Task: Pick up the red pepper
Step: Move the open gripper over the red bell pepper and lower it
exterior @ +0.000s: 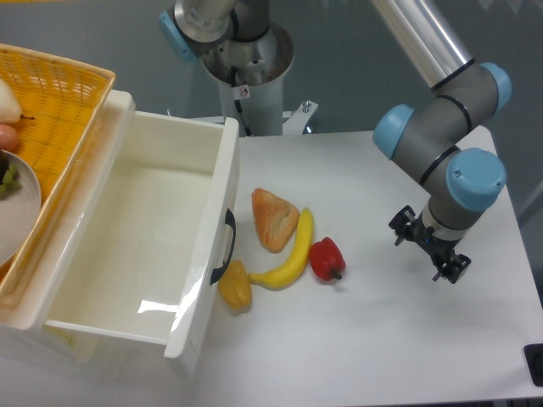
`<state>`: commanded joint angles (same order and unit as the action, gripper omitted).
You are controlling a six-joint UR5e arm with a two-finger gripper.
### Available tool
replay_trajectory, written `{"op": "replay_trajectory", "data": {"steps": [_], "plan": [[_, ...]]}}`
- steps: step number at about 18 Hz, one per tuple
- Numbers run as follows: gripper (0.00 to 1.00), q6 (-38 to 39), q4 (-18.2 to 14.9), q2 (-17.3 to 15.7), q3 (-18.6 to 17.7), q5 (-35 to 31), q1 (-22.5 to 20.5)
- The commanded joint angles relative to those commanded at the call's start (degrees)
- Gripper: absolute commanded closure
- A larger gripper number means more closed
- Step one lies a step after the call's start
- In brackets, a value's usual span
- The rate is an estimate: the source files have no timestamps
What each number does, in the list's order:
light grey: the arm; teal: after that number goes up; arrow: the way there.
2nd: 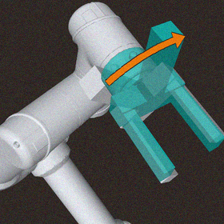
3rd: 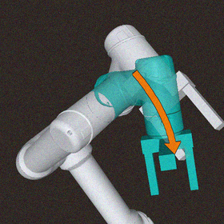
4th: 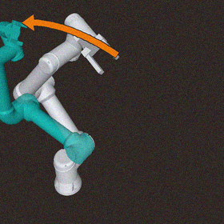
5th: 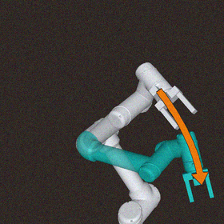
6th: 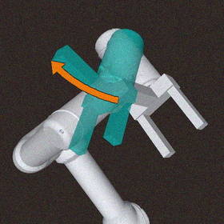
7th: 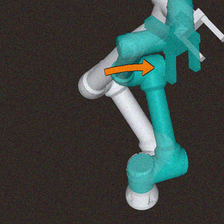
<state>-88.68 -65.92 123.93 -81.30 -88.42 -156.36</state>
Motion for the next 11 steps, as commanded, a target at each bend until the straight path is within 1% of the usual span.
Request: {"op": "replay_trajectory", "data": {"steps": [2, 6, 7, 9, 11], "plan": [[0.00, 0.70, -0.09, -0.09, -0.18, -0.09, 0.09], [0.00, 5.35, -0.09, -0.18, -0.26, 0.70, 0.35], [0.00, 6.06, 0.00, -0.09, -0.44, 0.70, 0.96], [0.00, 9.21, 0.26, -0.09, -1.23, 0.61, 1.67], [0.00, 12.90, 1.14, -0.52, -2.80, 0.61, 1.23]]}}
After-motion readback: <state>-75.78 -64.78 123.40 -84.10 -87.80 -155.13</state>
